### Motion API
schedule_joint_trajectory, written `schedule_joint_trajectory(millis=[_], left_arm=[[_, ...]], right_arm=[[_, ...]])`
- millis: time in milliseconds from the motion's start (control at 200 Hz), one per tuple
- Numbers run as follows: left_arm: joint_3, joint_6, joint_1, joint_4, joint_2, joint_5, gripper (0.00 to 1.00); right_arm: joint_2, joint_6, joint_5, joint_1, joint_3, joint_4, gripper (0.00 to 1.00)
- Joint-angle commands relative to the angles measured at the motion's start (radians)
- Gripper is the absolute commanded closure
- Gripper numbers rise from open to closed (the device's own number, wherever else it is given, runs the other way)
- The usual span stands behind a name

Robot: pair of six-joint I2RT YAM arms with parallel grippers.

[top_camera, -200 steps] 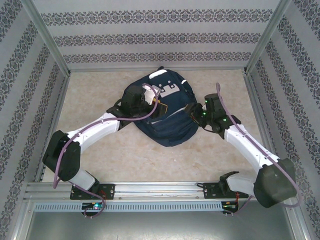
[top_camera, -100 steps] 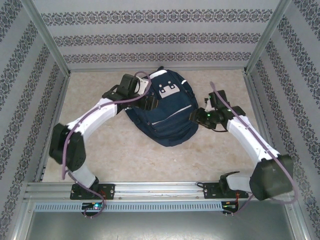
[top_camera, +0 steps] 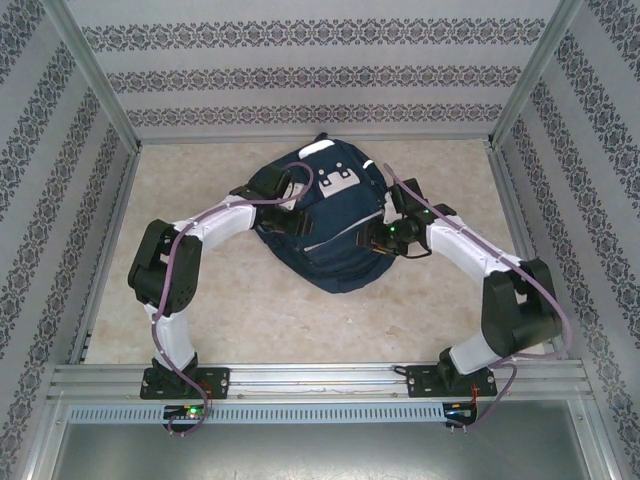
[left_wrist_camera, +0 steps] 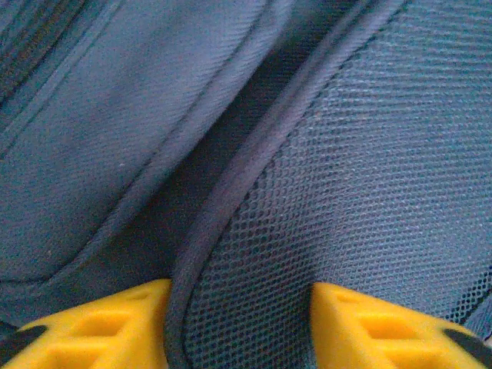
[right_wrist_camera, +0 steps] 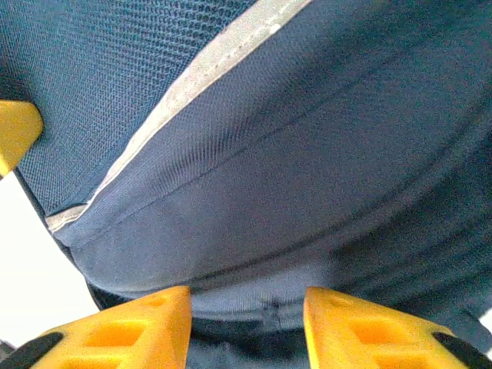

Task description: Pack books, pencil case, and school supplies into a backpack

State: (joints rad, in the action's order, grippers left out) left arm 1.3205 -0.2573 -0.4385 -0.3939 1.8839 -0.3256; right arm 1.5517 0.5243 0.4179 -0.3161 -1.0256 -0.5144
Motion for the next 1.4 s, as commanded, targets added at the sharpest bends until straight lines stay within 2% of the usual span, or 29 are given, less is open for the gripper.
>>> schedule_joint_trajectory(millis=[0, 115, 165, 220, 365, 440, 535, 645, 720, 814, 909, 1114, 1129, 1144, 1159, 1249, 1314, 1344, 1399], left_arm=[[-0.08, -0.062, -0.012, 0.119, -0.043, -0.066, 0.62], [-0.138, -0.071, -0.015, 0.138, -0.07, -0.094, 0.67], [-0.173, -0.072, -0.015, 0.152, -0.086, -0.077, 0.72], [-0.205, -0.075, -0.014, 0.155, -0.107, -0.061, 0.8], [-0.304, -0.108, -0.026, 0.205, -0.191, -0.126, 0.88], [-0.356, -0.123, -0.045, 0.24, -0.241, -0.144, 0.96], [-0.384, -0.104, -0.067, 0.237, -0.301, -0.176, 0.97], [-0.342, 0.066, -0.075, 0.123, -0.39, -0.186, 0.82], [-0.29, 0.251, -0.075, 0.026, -0.441, -0.17, 0.75], [-0.236, 0.552, -0.075, -0.074, -0.468, -0.175, 0.69], [-0.213, 0.779, -0.077, -0.1, -0.455, -0.182, 0.57], [-0.206, 1.055, -0.088, 0.033, -0.341, -0.246, 0.46], [-0.207, 1.073, -0.089, 0.041, -0.331, -0.251, 0.45], [-0.207, 1.099, -0.093, 0.052, -0.322, -0.254, 0.44], [-0.208, 1.121, -0.095, 0.061, -0.312, -0.257, 0.43], [-0.198, 1.242, -0.112, 0.071, -0.262, -0.265, 0.43], [-0.186, 1.27, -0.131, 0.073, -0.227, -0.229, 0.43], [-0.185, 1.283, -0.139, 0.076, -0.213, -0.213, 0.43], [-0.201, 1.289, -0.156, 0.116, -0.197, -0.16, 0.42]], right_arm=[[0.052, -0.076, 0.067, 0.019, -0.056, 0.052, 0.64], [0.121, -0.116, 0.091, 0.038, -0.097, 0.062, 0.77], [0.145, -0.133, 0.095, 0.043, -0.111, 0.065, 0.8], [0.172, -0.156, 0.099, 0.045, -0.126, 0.073, 0.8], [0.236, -0.216, 0.126, 0.049, -0.177, 0.084, 0.81], [0.267, -0.245, 0.137, 0.049, -0.214, 0.085, 0.81], [0.307, -0.265, 0.101, 0.054, -0.265, 0.079, 0.79], [0.353, -0.243, 0.018, 0.075, -0.329, 0.047, 0.74], [0.367, -0.223, -0.007, 0.09, -0.366, 0.019, 0.7], [0.346, -0.218, -0.044, 0.096, -0.387, -0.007, 0.61], [0.289, -0.208, -0.118, 0.096, -0.375, -0.035, 0.53], [0.098, -0.188, -0.263, 0.096, -0.249, -0.089, 0.37], [0.08, -0.189, -0.28, 0.096, -0.239, -0.093, 0.34], [0.068, -0.192, -0.298, 0.096, -0.229, -0.098, 0.09], [0.048, -0.193, -0.326, 0.096, -0.219, -0.104, 0.03], [-0.039, -0.203, -0.523, 0.096, -0.169, -0.151, 0.02], [-0.097, -0.185, -0.697, 0.095, -0.13, -0.164, 0.02], [-0.119, -0.178, -0.717, 0.103, -0.118, -0.181, 0.02], [-0.156, -0.188, -0.65, 0.132, -0.115, -0.241, 0.02]])
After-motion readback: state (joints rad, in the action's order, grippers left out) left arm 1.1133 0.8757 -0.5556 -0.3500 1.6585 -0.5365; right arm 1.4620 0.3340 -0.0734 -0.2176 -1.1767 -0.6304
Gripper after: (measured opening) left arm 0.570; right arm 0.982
